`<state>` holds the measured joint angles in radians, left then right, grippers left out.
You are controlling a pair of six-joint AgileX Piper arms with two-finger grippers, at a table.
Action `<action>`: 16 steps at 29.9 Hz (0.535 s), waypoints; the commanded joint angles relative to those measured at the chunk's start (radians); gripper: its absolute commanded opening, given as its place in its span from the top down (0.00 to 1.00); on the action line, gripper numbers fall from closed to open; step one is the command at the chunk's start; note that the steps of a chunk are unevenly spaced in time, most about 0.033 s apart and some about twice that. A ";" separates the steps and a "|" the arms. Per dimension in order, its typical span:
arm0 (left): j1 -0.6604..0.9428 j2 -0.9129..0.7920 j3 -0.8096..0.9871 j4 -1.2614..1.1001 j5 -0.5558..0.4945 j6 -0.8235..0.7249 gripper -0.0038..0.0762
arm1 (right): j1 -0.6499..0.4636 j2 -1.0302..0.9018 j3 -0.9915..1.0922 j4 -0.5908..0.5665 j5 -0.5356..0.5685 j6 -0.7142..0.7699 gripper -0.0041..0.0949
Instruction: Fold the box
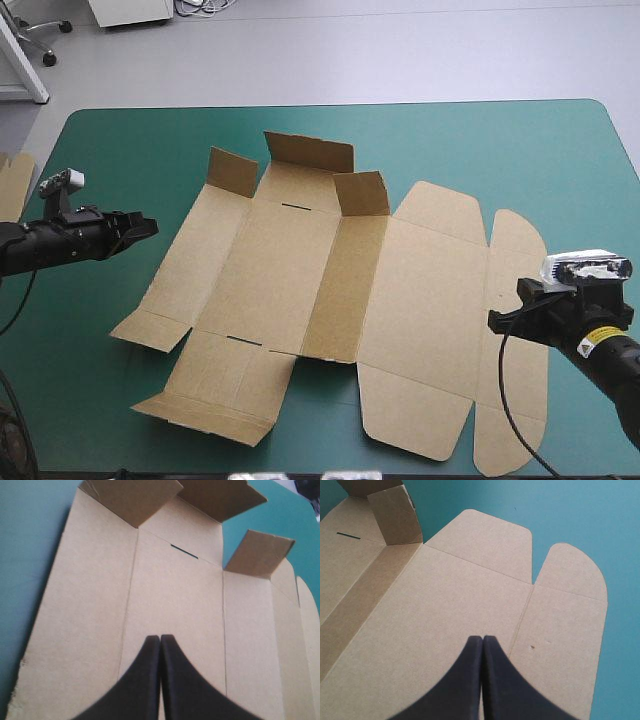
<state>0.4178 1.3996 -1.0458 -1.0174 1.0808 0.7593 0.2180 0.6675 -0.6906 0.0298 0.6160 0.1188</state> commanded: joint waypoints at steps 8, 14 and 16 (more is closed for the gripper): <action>0.005 0.091 -0.033 0.037 0.043 0.024 0.50 | -0.003 0.002 -0.035 -0.011 -0.067 -0.004 0.99; 0.005 0.121 -0.033 0.041 0.059 0.022 0.37 | -0.003 0.002 -0.035 -0.011 -0.064 -0.004 0.99; 0.005 0.133 -0.033 0.046 0.069 0.024 0.37 | -0.003 0.002 -0.035 -0.011 -0.061 -0.004 0.99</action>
<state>0.4236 1.5490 -1.0493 -0.9192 1.1180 0.7842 0.2180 0.6675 -0.6906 0.0298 0.6160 0.1188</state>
